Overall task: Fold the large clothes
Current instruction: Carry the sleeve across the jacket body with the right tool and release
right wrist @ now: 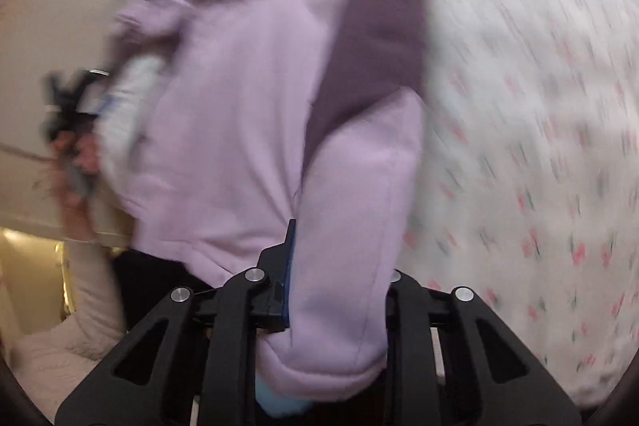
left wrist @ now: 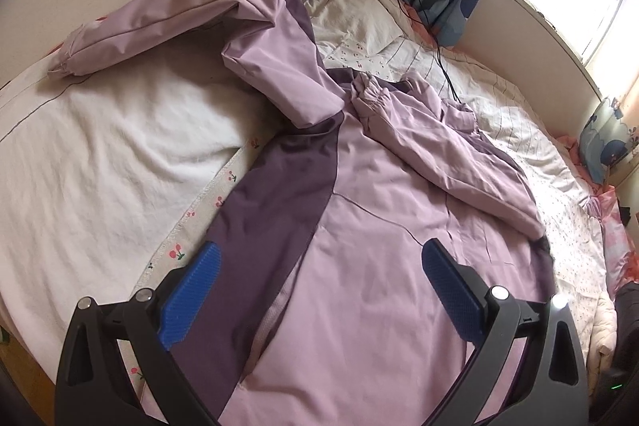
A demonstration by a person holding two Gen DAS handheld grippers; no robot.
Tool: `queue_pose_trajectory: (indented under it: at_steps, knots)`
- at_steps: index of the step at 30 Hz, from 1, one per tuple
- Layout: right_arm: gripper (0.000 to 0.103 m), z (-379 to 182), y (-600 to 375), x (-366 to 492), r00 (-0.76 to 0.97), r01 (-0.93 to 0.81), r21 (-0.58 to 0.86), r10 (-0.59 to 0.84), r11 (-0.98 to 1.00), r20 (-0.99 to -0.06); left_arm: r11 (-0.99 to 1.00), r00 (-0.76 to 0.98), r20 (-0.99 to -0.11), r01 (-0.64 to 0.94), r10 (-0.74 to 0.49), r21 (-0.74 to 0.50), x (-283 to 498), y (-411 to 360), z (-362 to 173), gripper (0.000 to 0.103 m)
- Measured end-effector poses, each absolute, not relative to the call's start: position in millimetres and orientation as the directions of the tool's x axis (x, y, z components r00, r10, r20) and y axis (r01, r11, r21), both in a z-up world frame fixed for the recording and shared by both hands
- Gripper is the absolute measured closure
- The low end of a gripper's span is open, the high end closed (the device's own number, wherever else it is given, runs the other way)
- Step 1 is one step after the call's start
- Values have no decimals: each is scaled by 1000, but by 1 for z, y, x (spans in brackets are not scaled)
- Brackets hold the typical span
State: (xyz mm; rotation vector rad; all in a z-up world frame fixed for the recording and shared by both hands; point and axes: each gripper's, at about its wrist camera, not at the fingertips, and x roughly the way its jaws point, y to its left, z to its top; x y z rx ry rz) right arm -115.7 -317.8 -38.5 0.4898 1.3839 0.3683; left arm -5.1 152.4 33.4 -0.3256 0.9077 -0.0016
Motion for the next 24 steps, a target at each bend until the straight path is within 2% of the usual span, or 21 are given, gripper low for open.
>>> queue_pose_trajectory:
  at_steps: [1, 3, 5, 6, 7, 9, 12, 15, 16, 19, 21, 24]
  knots:
    - [62, -63, -332, -121, 133, 126, 561, 546, 819, -827, 953, 619, -774, -132, -135, -272, -4, 153, 33, 6]
    - [59, -77, -350, -131, 196, 229, 627, 596, 744, -779, 957, 616, -779, -136, -121, -257, -2, 155, 34, 6]
    - [49, -66, -358, -143, 305, 236, 706, 639, 668, -706, 956, 611, -783, -144, -116, -254, 0, 157, 32, 6]
    - [49, -64, -357, -149, 301, 233, 670, 603, 705, -739, 956, 608, -785, -144, -118, -255, 1, 158, 31, 6]
    - [48, -68, -347, -152, 224, 219, 565, 523, 795, -823, 957, 604, -789, -144, -116, -251, 2, 157, 30, 6]
    - [48, -66, -339, -153, 176, 191, 522, 494, 831, -851, 962, 595, -796, -137, -111, -237, 5, 153, 26, 6]
    - [45, -32, -348, -161, 287, 222, 452, 385, 864, -877, 969, 588, -804, -133, -92, -208, 6, 146, 21, 6]
    - [36, 16, -350, -173, 411, 302, 295, 155, 907, -898, 969, 600, -794, -126, -96, -212, 4, 146, 22, 6]
    - [29, 28, -347, -173, 456, 291, 303, 147, 907, -878, 965, 608, -787, -130, -104, -227, 3, 149, 24, 6]
    - [20, 63, -321, -161, 592, 199, 328, 153, 924, -791, 923, 667, -730, -171, -148, -344, -1, 174, 37, 6]
    - [17, 76, -296, -134, 640, 118, 309, 166, 944, -750, 868, 716, -673, -204, -184, -454, -7, 201, 44, 6]
    - [17, 79, -255, -86, 678, -31, 261, 212, 965, -704, 793, 753, -630, -260, -191, -551, -13, 234, 43, 6]
